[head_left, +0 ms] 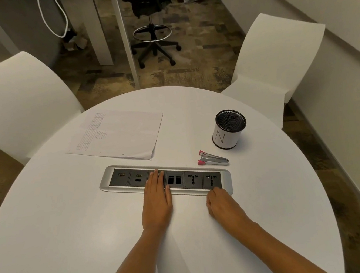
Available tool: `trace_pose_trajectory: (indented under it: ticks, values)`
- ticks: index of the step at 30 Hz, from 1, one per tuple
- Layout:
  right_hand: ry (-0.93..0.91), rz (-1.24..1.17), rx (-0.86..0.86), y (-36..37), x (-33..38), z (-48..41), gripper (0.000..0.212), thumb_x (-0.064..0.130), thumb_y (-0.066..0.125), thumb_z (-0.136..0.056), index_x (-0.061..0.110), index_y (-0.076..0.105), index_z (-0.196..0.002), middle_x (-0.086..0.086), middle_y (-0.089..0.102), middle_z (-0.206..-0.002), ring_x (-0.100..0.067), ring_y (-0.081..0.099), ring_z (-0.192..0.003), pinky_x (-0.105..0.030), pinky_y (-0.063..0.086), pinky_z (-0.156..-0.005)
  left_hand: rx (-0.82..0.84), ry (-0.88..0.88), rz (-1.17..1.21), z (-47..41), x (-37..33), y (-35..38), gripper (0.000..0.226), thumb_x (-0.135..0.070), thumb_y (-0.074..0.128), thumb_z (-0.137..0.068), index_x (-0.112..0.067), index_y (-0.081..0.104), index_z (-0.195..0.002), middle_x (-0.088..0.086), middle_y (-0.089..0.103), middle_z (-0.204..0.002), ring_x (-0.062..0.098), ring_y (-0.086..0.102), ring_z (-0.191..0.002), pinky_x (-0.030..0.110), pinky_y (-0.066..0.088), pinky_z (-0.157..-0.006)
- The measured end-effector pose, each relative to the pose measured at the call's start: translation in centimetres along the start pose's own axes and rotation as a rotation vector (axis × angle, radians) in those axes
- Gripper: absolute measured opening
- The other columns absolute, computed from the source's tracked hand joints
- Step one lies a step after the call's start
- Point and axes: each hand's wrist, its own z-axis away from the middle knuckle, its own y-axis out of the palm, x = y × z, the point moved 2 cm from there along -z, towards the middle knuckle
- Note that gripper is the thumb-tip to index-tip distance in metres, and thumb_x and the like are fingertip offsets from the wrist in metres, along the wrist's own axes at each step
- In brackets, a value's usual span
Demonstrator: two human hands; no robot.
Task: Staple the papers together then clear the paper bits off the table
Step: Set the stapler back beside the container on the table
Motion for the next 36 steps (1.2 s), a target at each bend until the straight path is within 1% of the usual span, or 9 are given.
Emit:
trace_pose_trajectory:
  ticks: [4,9,14,16,20,24,32,34,36]
  values:
    - [0.11,-0.426,-0.085,-2.4,-0.5,-0.1,0.009,0.008,0.047,-0.091,0.012,0.05,-0.083,-0.005,0.054,-0.08,-0.014,0.046,-0.07,-0.022,0.037,-0.06,0.025,0.0,-0.001,0.1,0.1,0.2,0.047,-0.024,0.033,-0.099,-0.016,0.03,-0.145,-0.002,0.026,-0.154,0.009,0.014,-0.144,0.025,0.008,-0.118]
    - [0.214,-0.622,-0.416,-9.4,-1.8,-3.9,0.007,0.004,0.065,-0.08,0.001,0.059,-0.082,-0.014,0.068,-0.077,-0.016,0.056,-0.063,-0.009,0.042,-0.057,0.025,0.006,-0.004,-0.1,0.0,0.1,0.047,-0.024,0.033,-0.099,-0.015,0.03,-0.145,-0.003,0.026,-0.153,0.009,0.013,-0.144,0.023,0.008,-0.117]
    - [0.229,-0.478,-0.606,-15.3,-3.6,-9.2,0.01,0.0,0.06,-0.085,0.003,0.061,-0.094,-0.018,0.068,-0.093,-0.029,0.064,-0.086,-0.033,0.051,-0.078,0.03,0.006,-0.004,0.0,0.0,0.1,0.047,-0.024,0.033,-0.099,-0.016,0.029,-0.145,-0.003,0.025,-0.154,0.008,0.012,-0.144,0.024,0.008,-0.117]
    - [0.232,-0.354,-0.605,-16.2,-4.1,-10.7,0.013,0.001,0.058,-0.087,0.003,0.066,-0.097,-0.018,0.068,-0.099,-0.03,0.064,-0.093,-0.027,0.047,-0.076,0.021,0.003,-0.001,0.0,0.0,0.0,0.047,-0.023,0.033,-0.099,-0.016,0.03,-0.145,-0.003,0.026,-0.154,0.008,0.012,-0.144,0.023,0.008,-0.117]
    - [0.233,-0.154,-0.495,-16.7,-4.6,-12.6,0.023,0.012,0.053,-0.093,0.002,0.07,-0.105,-0.02,0.067,-0.112,-0.035,0.059,-0.104,-0.034,0.046,-0.086,0.024,0.0,0.008,0.0,-0.1,0.0,0.047,-0.023,0.033,-0.099,-0.016,0.029,-0.145,-0.004,0.025,-0.154,0.008,0.012,-0.144,0.023,0.008,-0.117]
    - [0.225,-0.173,-0.548,-16.9,-5.1,-12.7,0.02,-0.004,0.057,-0.086,0.003,0.073,-0.097,-0.019,0.066,-0.111,-0.034,0.06,-0.102,-0.034,0.048,-0.086,0.024,0.001,0.001,-0.1,0.0,0.1,0.047,-0.023,0.033,-0.099,-0.016,0.029,-0.145,-0.004,0.025,-0.154,0.007,0.012,-0.144,0.022,0.007,-0.117]
    - [0.114,-0.296,-0.698,-15.9,-2.5,-10.8,0.016,0.005,0.058,-0.087,0.003,0.071,-0.096,-0.015,0.071,-0.099,-0.03,0.064,-0.093,-0.033,0.048,-0.085,0.015,-0.004,0.007,-0.1,0.1,0.1,0.047,-0.024,0.033,-0.099,-0.017,0.03,-0.145,-0.005,0.025,-0.154,0.006,0.011,-0.143,0.02,0.005,-0.116]
    - [-0.02,-0.291,-0.634,-14.1,-0.2,-10.4,0.011,0.004,0.062,-0.082,0.002,0.071,-0.088,-0.014,0.072,-0.091,-0.027,0.065,-0.085,-0.034,0.049,-0.081,0.014,-0.003,0.002,-0.2,0.0,0.1,0.047,-0.024,0.034,-0.099,-0.017,0.03,-0.145,-0.005,0.026,-0.153,0.007,0.012,-0.143,0.02,0.005,-0.116]
    - [-0.083,-0.242,-0.434,-11.4,1.9,-10.4,0.01,0.006,0.064,-0.082,0.004,0.072,-0.086,-0.013,0.072,-0.09,-0.026,0.065,-0.082,-0.033,0.051,-0.079,0.016,0.003,-0.009,-0.3,-0.1,0.1,0.047,-0.024,0.033,-0.099,-0.017,0.03,-0.145,-0.004,0.026,-0.153,0.007,0.012,-0.144,0.02,0.004,-0.116]
